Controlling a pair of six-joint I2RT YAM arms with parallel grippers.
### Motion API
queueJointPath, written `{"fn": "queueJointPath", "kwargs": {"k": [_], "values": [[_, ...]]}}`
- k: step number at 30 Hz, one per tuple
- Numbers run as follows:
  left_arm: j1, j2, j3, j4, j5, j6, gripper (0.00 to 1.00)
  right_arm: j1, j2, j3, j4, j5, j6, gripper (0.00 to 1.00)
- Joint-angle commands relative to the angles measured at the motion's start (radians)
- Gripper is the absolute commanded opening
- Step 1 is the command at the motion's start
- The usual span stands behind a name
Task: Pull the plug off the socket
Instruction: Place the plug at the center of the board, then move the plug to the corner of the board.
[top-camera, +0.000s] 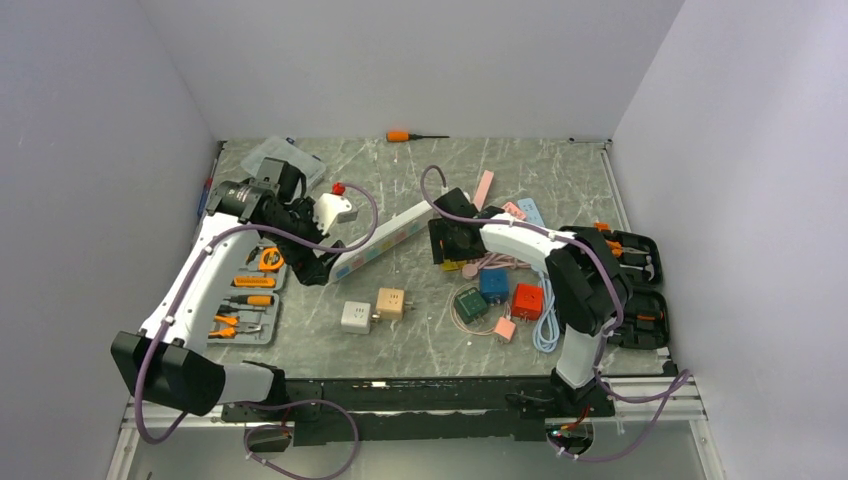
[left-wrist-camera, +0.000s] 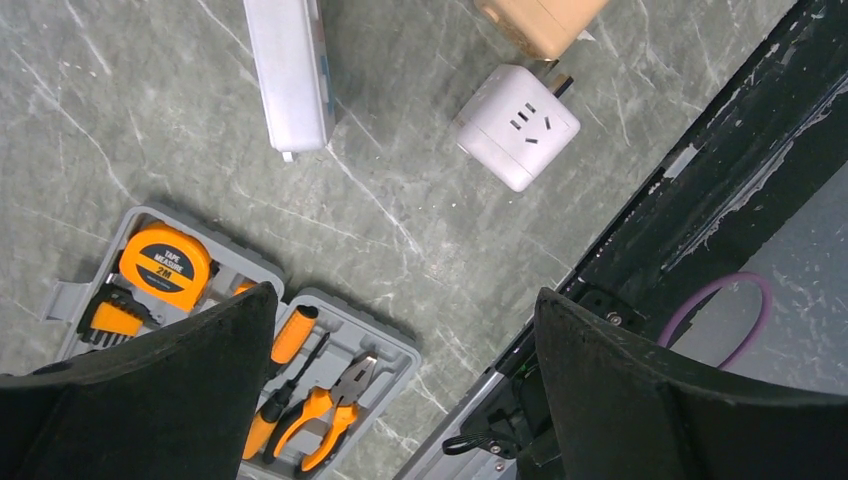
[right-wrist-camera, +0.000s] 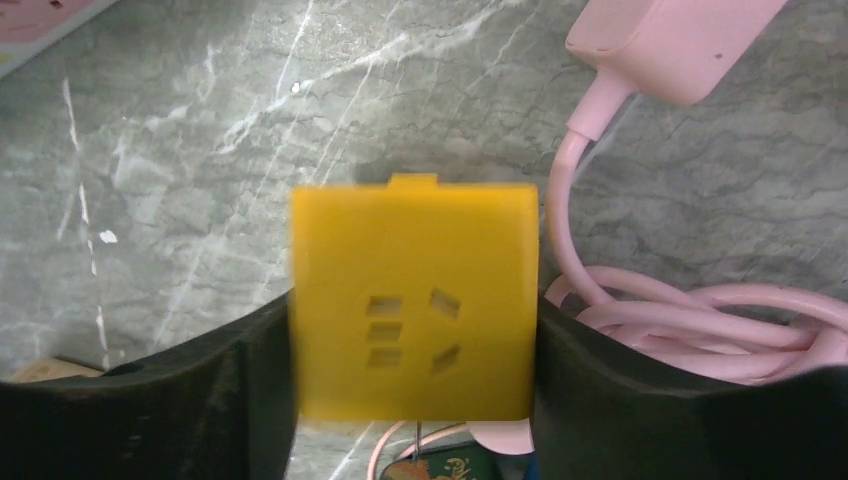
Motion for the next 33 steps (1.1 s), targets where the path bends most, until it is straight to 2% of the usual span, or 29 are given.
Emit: {"fn": "queueJointPath", "kwargs": {"k": [1, 6, 9, 13, 18, 19, 22, 28, 33], "values": [[0.012, 0.019, 0.031, 0.002, -0.002, -0.036, 0.99, 0.028, -0.016, 0.043, 0.012, 0.103, -0.017, 0.76], [0.020, 0.031, 0.023, 0.030, -0.011, -0.057, 0.99, 0.075, -0.081, 0.074, -0.019, 0.173, -0.028, 0.99], [0.033, 0.032, 0.015, 0.038, -0.006, -0.063, 0.99, 0.130, -0.130, 0.107, -0.038, 0.227, -0.049, 0.99], [0.069, 0.031, 0.017, 0.030, 0.015, -0.054, 0.99, 0.262, -0.198, 0.139, -0.015, 0.252, -0.099, 0.91], [0.148, 0.041, 0.049, 0.021, 0.044, -0.048, 0.99, 0.449, -0.214, 0.101, 0.099, 0.140, -0.189, 0.76], [0.191, 0.046, 0.060, 0.021, 0.045, -0.054, 0.99, 0.518, -0.185, 0.102, 0.126, 0.099, -0.226, 0.73], [0.221, 0.046, 0.059, 0.024, 0.048, -0.058, 0.99, 0.574, -0.126, 0.117, 0.147, 0.078, -0.258, 0.73], [0.229, 0.026, 0.023, 0.040, 0.055, -0.065, 0.99, 0.606, -0.042, 0.099, 0.237, 0.014, -0.299, 0.78], [0.231, 0.027, 0.013, 0.042, 0.067, -0.067, 0.99, 0.617, 0.033, 0.105, 0.250, 0.028, -0.343, 0.89]]}}
